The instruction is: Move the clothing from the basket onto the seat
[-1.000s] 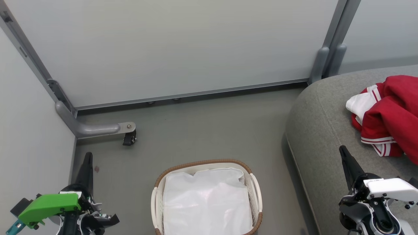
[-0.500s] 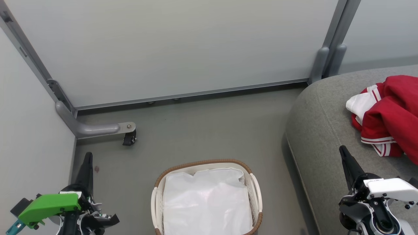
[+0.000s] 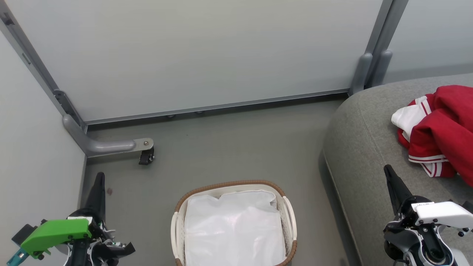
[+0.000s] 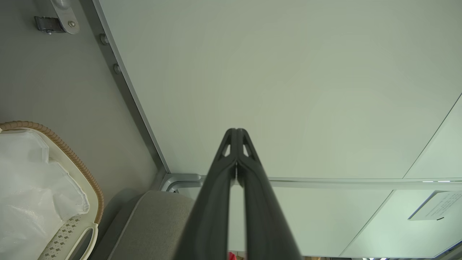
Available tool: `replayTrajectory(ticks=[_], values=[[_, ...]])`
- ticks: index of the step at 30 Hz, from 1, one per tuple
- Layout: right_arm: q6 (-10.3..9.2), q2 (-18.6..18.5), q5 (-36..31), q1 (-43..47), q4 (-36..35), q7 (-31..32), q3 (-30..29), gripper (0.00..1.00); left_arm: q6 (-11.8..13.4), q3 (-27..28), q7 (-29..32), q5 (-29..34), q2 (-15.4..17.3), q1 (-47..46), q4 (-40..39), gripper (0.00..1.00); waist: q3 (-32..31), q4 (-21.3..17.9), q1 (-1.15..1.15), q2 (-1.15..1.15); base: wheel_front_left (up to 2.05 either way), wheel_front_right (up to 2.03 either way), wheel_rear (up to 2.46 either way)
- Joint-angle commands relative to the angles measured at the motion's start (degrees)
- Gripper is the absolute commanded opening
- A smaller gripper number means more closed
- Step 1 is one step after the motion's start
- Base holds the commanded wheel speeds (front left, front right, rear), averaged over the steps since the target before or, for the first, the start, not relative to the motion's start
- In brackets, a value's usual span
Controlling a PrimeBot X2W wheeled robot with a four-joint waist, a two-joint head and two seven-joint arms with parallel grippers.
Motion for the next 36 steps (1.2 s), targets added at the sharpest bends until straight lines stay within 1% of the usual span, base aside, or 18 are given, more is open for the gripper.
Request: replayTrajectory(ticks=[1,36], values=[[-0.02,-0.34,0.18,0.09,-0.15,0.08,-0.11,0.00,-0.36,0.13,0.21,-0.19,0.38,-0.68,-0.10,0.00,0.00,0.00,0.00,0.00,0.00,0.00,0.00],[-0.02,-0.34,0.18,0.09,-0.15,0.07,-0.10,0.00,-0.36,0.12,0.20,-0.19,0.38,-0.68,-0.10,0.00,0.00,0.00,0.00,0.00,0.00,0.00,0.00]])
